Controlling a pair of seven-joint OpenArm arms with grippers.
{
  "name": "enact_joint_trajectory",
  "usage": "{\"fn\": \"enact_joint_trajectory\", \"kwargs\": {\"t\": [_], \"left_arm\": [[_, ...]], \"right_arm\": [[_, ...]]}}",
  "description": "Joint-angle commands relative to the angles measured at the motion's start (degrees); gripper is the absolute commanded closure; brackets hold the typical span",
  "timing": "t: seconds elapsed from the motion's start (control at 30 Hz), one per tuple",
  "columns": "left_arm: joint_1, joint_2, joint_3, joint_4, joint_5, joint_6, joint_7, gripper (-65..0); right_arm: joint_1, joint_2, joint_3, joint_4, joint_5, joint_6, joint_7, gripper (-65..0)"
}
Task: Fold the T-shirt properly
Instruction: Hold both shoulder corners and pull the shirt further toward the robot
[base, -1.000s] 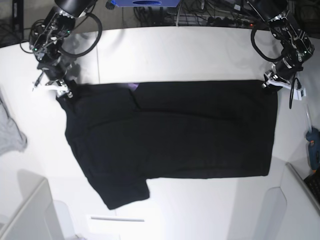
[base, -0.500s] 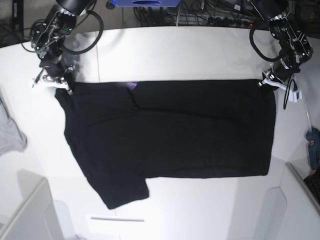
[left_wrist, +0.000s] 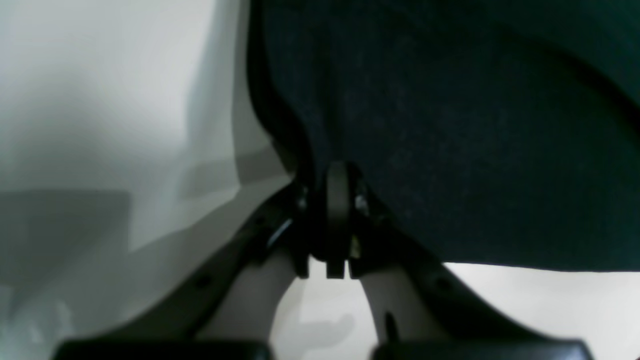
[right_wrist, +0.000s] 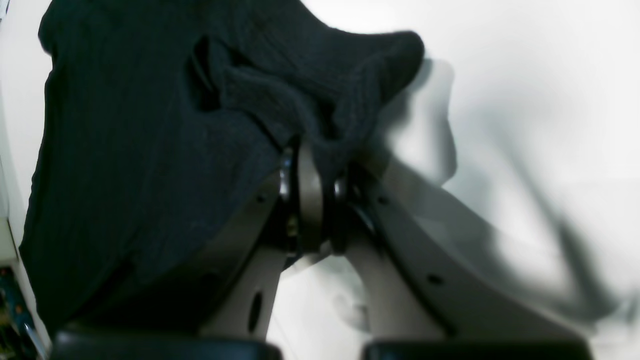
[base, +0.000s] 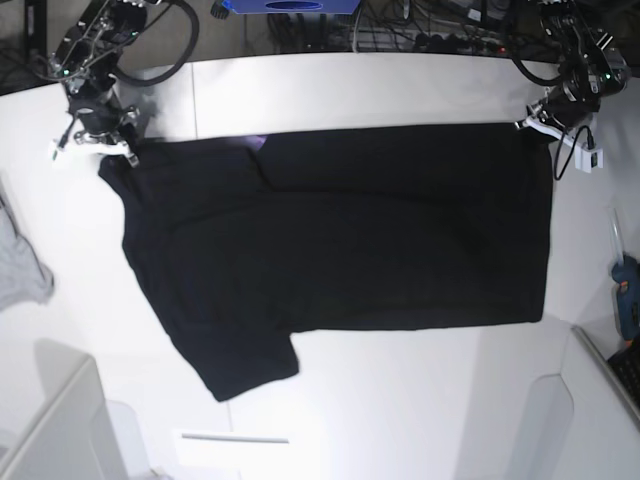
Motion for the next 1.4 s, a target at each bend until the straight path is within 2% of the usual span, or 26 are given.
{"fn": "enact_joint_trajectory", "kwargs": {"t": [0.0,1.27,1.37], "left_arm": [[0.63,-0.77,-0.35,2.37,-0.86,-0.21,-0.82,0.0],[14.88,-0.51,-0.52,5.98,-0.86,-0.38,-1.17,0.0],[15.58,0.37,-0.52,6.06,-0.86,-0.38,-1.17,0.0]], "right_arm": [[-0.37,0.4,0.33,1.73,0.82,0.34,1.08,0.0],[-14.7,0.04,0.42,9.56,0.91,0.43,1.08,0.0],[-15.23,0.04,0.42,9.56,0.91,0.43,1.08,0.0]]}}
